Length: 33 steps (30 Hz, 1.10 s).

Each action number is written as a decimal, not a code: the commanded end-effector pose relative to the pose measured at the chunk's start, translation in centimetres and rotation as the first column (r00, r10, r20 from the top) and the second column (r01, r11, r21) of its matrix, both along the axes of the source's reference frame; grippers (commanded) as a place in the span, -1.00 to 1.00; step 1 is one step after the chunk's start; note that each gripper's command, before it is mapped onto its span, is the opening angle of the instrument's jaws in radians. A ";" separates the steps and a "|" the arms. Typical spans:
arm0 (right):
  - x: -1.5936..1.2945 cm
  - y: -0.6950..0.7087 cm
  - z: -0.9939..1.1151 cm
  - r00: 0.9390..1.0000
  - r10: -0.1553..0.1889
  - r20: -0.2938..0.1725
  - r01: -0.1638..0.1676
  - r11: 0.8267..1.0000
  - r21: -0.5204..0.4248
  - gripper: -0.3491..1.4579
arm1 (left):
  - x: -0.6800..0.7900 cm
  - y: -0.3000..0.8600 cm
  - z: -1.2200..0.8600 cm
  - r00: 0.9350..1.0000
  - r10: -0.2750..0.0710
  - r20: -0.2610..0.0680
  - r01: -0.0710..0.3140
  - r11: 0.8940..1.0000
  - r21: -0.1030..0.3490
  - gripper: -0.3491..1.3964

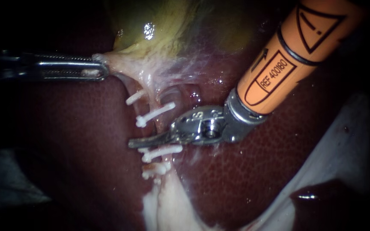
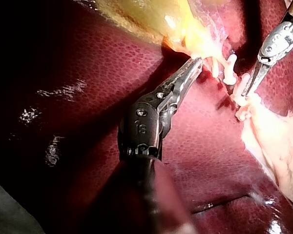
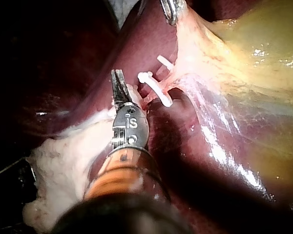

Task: Go to the cutting position right tube

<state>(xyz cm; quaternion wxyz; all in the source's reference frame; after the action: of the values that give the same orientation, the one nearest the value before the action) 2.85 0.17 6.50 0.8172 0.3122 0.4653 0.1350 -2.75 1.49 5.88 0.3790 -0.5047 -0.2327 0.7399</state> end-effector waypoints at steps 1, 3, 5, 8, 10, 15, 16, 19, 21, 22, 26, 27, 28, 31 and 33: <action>-0.01 0.00 0.00 1.000 -0.001 -0.001 0.001 1.000 0.000 -0.30 | 0.00 0.00 0.00 1.000 0.000 0.001 0.000 1.000 0.000 -1.00; -0.01 0.00 0.00 1.000 -0.006 -0.003 0.006 1.000 0.004 0.12 | 0.00 0.00 0.00 1.000 0.001 0.001 -0.001 1.000 0.000 -1.00; -0.01 0.00 -0.01 1.000 -0.001 -0.011 0.001 1.000 0.005 0.46 | 0.00 0.00 0.00 1.000 0.001 0.001 -0.001 1.000 0.000 -1.00; -0.05 -0.02 -0.02 1.000 -0.002 -0.015 0.002 1.000 0.006 0.68 | 0.01 0.00 0.00 1.000 0.001 0.001 -0.001 1.000 0.000 -1.00; -0.09 -0.02 -0.04 1.000 -0.003 -0.022 0.003 1.000 0.009 0.79 | 0.01 0.00 -0.01 1.000 0.001 0.001 -0.001 1.000 0.000 -1.00; -0.28 -0.03 -0.11 0.999 -0.014 -0.046 0.015 1.000 0.022 0.92 | 0.02 0.00 -0.01 1.000 0.001 0.001 -0.001 1.000 0.000 -1.00; -0.33 -0.03 -0.11 0.998 -0.025 -0.053 0.027 0.999 0.028 0.94 | 0.03 0.00 -0.01 1.000 -0.001 -0.001 0.001 1.000 0.000 -1.00; -0.46 -0.04 -0.09 0.998 -0.033 -0.056 0.035 0.999 0.036 0.96 | 0.03 0.00 -0.01 1.000 -0.001 -0.001 0.001 1.000 0.000 -1.00; -0.55 -0.02 -0.06 0.998 -0.039 -0.058 0.042 0.998 0.043 0.98 | 0.03 0.00 -0.01 1.000 -0.001 -0.001 0.001 1.000 0.000 -1.00; -0.58 -0.01 -0.04 0.998 -0.038 -0.057 0.041 0.998 0.048 0.98 | 0.03 0.00 -0.01 1.000 -0.001 -0.001 0.001 1.000 0.000 -1.00; -0.69 0.05 0.06 0.998 -0.038 -0.054 0.041 0.997 0.058 0.98 | 0.04 0.00 -0.01 1.000 0.000 0.000 0.000 1.000 0.000 -1.00; -0.72 0.08 0.09 0.998 -0.039 -0.055 0.042 0.997 0.058 0.98 | 0.04 0.00 -0.01 1.000 0.000 0.000 0.000 1.000 0.000 -1.00; -0.73 0.09 0.11 0.998 -0.037 -0.052 0.040 0.997 0.063 0.98 | 0.04 0.00 -0.01 1.000 0.000 0.000 0.000 1.000 0.000 -1.00; -0.77 0.13 0.21 0.998 -0.039 -0.052 0.042 0.997 0.068 0.98 | 0.04 0.00 -0.01 1.000 0.000 0.000 0.000 1.000 0.000 -1.00; -0.78 0.15 0.29 0.998 -0.035 -0.046 0.038 0.996 0.076 0.98 | 0.04 0.00 -0.01 1.000 0.000 0.000 0.000 1.000 0.000 -1.00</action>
<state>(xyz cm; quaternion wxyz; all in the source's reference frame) 2.07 0.33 6.81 0.7961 0.3544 0.4727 0.1311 -2.71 1.49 5.87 0.3791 -0.5046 -0.2326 0.7399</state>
